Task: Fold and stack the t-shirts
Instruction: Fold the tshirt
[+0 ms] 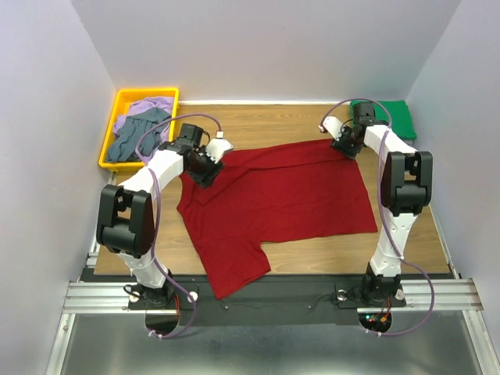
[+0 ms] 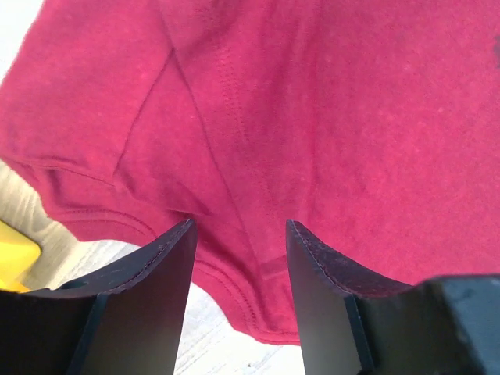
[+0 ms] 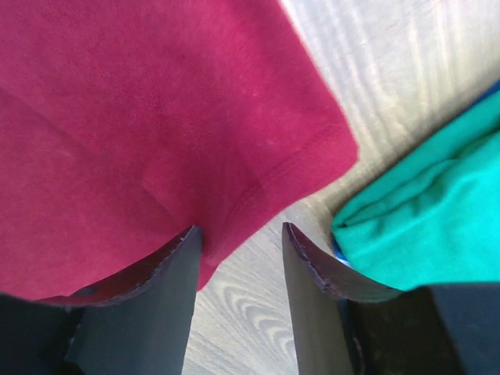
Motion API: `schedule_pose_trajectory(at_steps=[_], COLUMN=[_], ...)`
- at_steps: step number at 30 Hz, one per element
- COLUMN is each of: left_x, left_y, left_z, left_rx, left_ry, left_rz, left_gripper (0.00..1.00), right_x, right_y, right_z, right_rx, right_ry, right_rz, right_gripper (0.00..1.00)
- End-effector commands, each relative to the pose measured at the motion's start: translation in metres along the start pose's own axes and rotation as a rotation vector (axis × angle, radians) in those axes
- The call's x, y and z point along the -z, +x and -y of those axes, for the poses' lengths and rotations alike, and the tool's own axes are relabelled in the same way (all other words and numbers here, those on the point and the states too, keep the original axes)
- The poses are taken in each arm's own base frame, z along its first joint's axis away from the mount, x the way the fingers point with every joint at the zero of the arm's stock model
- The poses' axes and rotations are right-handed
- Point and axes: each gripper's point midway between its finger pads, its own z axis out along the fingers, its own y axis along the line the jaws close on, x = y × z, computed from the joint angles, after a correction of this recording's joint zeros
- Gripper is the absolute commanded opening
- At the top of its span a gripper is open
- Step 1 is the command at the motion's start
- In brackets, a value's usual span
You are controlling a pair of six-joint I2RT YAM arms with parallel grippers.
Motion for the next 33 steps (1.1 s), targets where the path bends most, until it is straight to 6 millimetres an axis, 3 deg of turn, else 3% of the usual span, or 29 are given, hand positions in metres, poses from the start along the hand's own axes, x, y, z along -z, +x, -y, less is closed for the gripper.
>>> schedule_pose_trajectory(at_steps=[1,10,17,21,22,23,26,28,30,33], left_x=[-0.005,-0.020,-0.033,-0.033,-0.023,-0.020,-0.014,-0.012,-0.011,-0.006], left_y=[0.006,0.039,0.043,0.040,0.028,0.027,0.025,0.026,0.025,0.019], left_z=[0.010,0.028,0.022,0.021,0.023,0.023,0.023,0.023,0.023,0.023], left_rx=[-0.019,-0.028,-0.027,-0.033,-0.030,-0.028,-0.036,-0.038,-0.039,-0.039], left_ry=[-0.010,0.041,0.016,0.016,0.030,0.031,0.025,0.024,0.026,0.027], left_rz=[-0.034,-0.139,-0.164,-0.161,-0.135,-0.133,-0.126,-0.128,-0.125,-0.112], left_gripper=[0.61,0.61,0.55,0.36,0.28,0.27,0.18,0.10,0.01,0.00], right_x=[-0.014,-0.020,-0.020,-0.018,-0.017,-0.017,-0.016,-0.015,-0.012,-0.010], right_y=[0.013,0.016,0.014,0.014,0.013,0.014,0.012,0.012,0.009,0.009], right_z=[0.000,0.001,0.004,0.006,0.005,0.005,0.007,0.009,0.012,0.012], right_rx=[0.058,0.074,0.079,0.077,0.075,0.074,0.078,0.082,0.095,0.107], right_ry=[-0.009,-0.013,-0.007,-0.001,-0.001,-0.002,0.005,0.009,0.016,0.018], right_rz=[-0.056,-0.067,-0.063,-0.065,-0.065,-0.067,-0.064,-0.065,-0.060,-0.061], right_gripper=[0.49,0.27,0.10,0.05,0.19,0.25,0.35,0.36,0.25,0.10])
